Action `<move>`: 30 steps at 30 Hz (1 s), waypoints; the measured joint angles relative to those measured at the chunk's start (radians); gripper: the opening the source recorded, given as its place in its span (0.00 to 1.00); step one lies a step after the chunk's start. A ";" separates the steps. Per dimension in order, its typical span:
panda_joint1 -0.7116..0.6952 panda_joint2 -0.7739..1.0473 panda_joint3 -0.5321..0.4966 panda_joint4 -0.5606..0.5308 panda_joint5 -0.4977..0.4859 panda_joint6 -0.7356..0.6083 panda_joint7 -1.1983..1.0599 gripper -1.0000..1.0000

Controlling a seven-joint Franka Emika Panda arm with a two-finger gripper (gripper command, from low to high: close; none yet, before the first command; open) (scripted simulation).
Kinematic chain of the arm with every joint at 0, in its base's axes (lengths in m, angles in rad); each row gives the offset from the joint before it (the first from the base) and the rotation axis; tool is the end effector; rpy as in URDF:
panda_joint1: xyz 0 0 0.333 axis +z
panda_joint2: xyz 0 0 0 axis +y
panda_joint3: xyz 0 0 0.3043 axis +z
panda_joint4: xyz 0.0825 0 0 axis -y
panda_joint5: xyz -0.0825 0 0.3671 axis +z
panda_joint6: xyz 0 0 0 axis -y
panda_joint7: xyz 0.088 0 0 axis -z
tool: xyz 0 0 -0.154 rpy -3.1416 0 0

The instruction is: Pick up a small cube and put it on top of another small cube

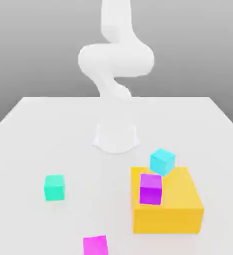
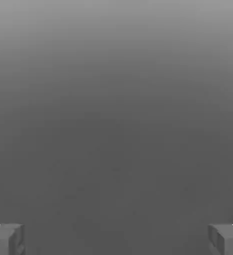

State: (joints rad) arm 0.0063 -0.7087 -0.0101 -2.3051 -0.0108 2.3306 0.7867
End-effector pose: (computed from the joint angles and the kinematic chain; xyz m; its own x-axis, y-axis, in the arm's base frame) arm 0.4022 -0.0031 0.6354 0.5235 -0.7066 0.4761 -0.5264 -0.7076 -0.4714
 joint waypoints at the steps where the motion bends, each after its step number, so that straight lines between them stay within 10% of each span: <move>1: 0.001 0.039 -0.003 -0.002 -0.003 0.013 -0.007 0.50; 30: -0.040 1.094 -0.037 -0.040 0.064 0.401 -0.281 0.50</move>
State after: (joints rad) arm -0.0339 0.3853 -0.0467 -2.3448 0.0531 2.7321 0.5060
